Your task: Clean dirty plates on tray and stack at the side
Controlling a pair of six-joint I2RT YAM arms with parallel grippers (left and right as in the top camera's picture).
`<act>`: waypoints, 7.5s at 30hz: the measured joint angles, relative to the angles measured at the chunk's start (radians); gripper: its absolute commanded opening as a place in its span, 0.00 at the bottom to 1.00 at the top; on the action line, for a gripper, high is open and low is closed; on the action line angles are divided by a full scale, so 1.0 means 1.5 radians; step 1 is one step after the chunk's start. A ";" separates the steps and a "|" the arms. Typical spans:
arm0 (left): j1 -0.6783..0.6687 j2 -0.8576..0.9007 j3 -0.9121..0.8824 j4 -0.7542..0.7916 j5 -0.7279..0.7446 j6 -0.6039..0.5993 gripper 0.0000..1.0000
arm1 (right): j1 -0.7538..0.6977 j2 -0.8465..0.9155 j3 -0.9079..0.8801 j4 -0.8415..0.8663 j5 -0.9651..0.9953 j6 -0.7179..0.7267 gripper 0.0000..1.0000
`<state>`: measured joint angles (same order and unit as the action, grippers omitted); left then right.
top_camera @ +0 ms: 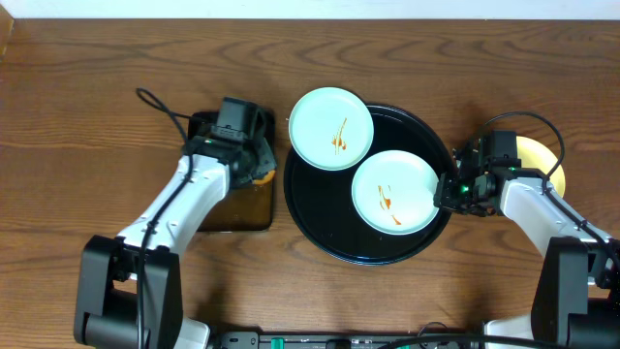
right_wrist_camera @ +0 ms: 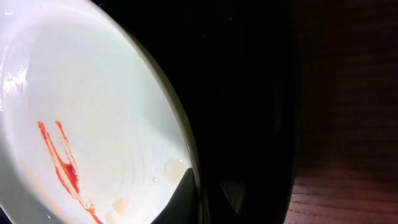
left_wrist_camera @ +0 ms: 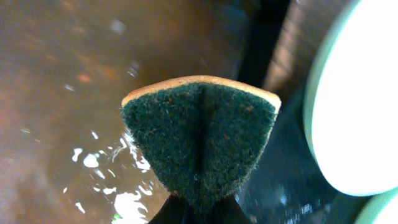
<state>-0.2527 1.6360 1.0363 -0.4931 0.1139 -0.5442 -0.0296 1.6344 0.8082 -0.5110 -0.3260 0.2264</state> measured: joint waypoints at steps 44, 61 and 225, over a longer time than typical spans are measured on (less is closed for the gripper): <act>-0.351 0.211 0.066 0.232 0.042 -0.053 0.07 | 0.020 0.001 -0.001 -0.004 0.001 -0.007 0.01; -0.346 0.114 0.066 0.237 0.080 0.042 0.07 | 0.020 0.001 -0.001 -0.006 0.000 -0.007 0.01; -0.038 -0.016 0.071 -0.046 -0.065 0.100 0.08 | 0.041 -0.215 0.006 -0.036 0.104 -0.077 0.01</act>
<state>-0.3103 1.6119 1.1427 -0.5621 0.0158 -0.3946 0.0322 1.3117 0.8165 -0.5652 -0.1699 0.1116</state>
